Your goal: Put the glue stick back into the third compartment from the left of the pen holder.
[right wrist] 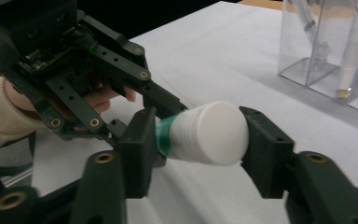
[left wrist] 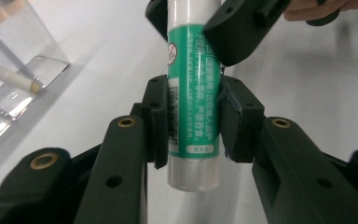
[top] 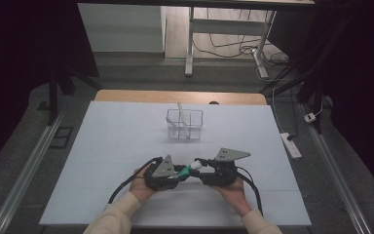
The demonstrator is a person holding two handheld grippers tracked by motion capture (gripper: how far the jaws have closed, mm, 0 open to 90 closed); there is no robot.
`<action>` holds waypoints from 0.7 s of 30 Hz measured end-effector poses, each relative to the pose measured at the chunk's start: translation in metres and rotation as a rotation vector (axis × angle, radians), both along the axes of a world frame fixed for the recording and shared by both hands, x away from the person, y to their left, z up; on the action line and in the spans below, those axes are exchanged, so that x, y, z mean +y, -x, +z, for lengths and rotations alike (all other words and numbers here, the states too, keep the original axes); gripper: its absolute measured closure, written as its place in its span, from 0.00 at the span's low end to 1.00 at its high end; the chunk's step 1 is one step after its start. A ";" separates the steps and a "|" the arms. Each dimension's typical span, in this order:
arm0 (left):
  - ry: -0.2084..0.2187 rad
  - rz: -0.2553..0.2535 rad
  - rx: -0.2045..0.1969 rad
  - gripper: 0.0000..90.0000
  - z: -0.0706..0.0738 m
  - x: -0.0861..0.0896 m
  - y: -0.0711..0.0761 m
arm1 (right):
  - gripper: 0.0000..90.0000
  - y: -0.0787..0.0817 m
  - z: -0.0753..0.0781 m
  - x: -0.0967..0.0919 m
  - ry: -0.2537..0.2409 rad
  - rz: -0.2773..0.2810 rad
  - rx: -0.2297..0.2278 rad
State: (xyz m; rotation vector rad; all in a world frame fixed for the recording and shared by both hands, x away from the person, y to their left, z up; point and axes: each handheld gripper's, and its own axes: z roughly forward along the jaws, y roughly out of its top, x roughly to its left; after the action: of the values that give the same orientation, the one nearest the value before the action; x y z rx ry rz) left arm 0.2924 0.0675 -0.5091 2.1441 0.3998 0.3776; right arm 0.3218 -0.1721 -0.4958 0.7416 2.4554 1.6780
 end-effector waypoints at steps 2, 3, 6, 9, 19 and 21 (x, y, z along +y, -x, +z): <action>-0.005 -0.003 0.001 0.73 -0.001 0.000 0.000 | 0.58 0.000 0.000 -0.001 -0.012 0.004 -0.002; -0.011 -0.004 -0.001 0.73 -0.001 -0.001 0.000 | 0.60 0.000 0.001 -0.001 -0.019 0.011 0.001; -0.032 -0.010 -0.005 0.72 -0.003 -0.004 0.001 | 0.68 -0.001 0.002 -0.002 -0.054 0.040 0.027; -0.033 -0.010 -0.007 0.72 -0.003 -0.004 0.001 | 0.70 -0.001 0.004 -0.002 -0.051 0.058 0.029; 0.002 0.057 0.027 0.61 0.002 0.001 -0.001 | 0.71 -0.001 0.008 -0.005 -0.058 0.039 0.000; 0.014 0.075 0.037 0.58 0.004 0.004 -0.001 | 0.71 -0.002 0.008 -0.008 -0.055 0.019 -0.009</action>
State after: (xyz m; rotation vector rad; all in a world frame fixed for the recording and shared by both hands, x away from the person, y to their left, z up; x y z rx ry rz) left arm 0.2936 0.0715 -0.5055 2.1294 0.5036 0.3770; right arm 0.3235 -0.1796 -0.4874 0.7179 2.4270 1.7581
